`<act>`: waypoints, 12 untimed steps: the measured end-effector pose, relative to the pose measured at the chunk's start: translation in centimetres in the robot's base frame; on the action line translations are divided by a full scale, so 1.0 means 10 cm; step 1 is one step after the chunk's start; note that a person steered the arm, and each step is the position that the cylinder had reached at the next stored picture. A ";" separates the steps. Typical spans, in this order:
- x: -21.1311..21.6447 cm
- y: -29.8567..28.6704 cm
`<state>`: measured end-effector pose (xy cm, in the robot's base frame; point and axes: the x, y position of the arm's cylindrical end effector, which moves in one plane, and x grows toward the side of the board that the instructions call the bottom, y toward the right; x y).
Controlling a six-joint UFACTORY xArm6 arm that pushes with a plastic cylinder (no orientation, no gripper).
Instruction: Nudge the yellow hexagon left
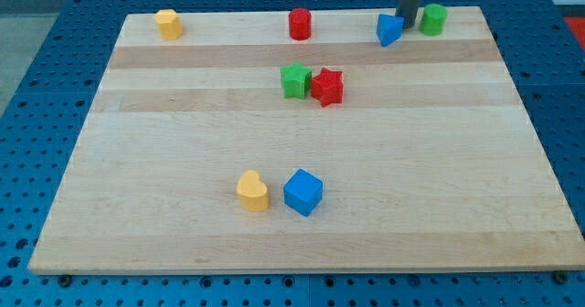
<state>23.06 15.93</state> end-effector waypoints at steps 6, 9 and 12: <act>-0.10 -0.02; -0.16 -0.19; 0.23 -0.34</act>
<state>25.40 12.49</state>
